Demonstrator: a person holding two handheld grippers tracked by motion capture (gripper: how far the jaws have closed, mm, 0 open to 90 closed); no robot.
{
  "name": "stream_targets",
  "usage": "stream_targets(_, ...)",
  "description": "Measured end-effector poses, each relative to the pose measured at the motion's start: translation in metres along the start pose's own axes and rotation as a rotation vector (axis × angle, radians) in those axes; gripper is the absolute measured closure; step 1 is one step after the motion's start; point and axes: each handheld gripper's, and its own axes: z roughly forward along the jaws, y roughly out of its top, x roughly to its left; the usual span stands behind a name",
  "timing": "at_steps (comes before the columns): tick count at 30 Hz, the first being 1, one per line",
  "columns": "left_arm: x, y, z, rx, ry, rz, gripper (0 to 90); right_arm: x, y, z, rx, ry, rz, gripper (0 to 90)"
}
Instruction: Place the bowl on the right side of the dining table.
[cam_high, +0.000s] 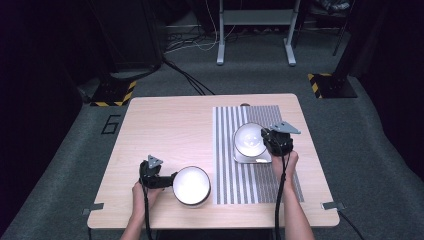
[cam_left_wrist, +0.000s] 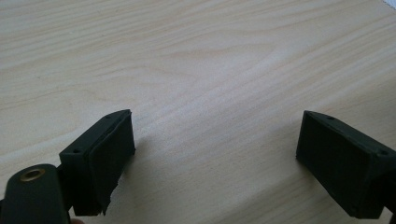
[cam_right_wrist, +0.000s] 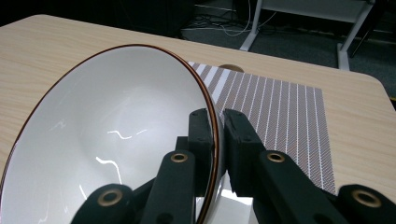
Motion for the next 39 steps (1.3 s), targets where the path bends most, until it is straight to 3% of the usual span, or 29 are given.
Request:
stream_targets(18,0.000,0.000,0.000,-0.002,0.000,0.000,11.3,-0.012,-0.010,0.022,0.064,0.008,0.064,81.7)
stream_targets(39,0.000,0.000,0.000,-0.001,-0.001,0.000,11.3,-0.017,-0.020,0.042,0.135,0.009,0.092,81.5)
